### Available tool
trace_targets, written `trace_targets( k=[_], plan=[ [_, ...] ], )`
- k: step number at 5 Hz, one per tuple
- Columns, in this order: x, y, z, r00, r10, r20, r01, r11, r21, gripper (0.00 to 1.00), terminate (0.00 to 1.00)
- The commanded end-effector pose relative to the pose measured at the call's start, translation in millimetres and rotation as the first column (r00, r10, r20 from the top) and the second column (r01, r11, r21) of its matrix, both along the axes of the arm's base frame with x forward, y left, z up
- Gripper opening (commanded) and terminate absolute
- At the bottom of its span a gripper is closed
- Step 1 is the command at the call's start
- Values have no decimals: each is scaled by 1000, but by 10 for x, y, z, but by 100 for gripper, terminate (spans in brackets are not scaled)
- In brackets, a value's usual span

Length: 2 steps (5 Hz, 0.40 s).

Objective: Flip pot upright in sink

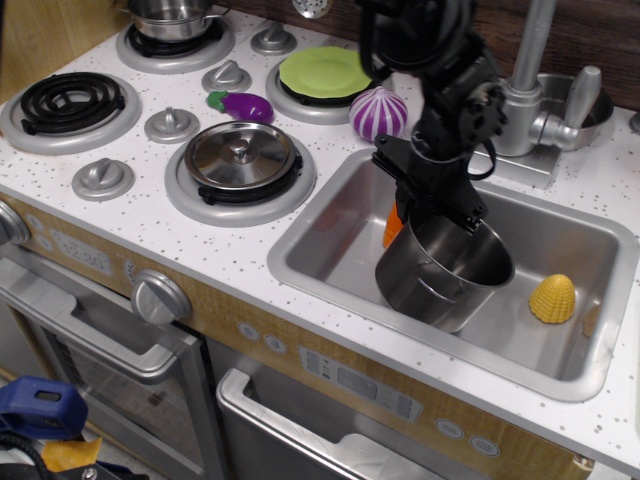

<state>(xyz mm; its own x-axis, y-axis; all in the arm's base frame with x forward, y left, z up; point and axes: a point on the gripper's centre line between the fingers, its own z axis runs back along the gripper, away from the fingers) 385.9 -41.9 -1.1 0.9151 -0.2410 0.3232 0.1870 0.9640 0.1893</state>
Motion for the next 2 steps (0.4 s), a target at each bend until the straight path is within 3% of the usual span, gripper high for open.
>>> trace_targets(
  k=[1,2],
  plan=[
    [112,-36,249,996,-6,92,10,999,-47,100,0],
    [112,-36,249,996,-6,92,10,999,-47,100,100]
  ],
)
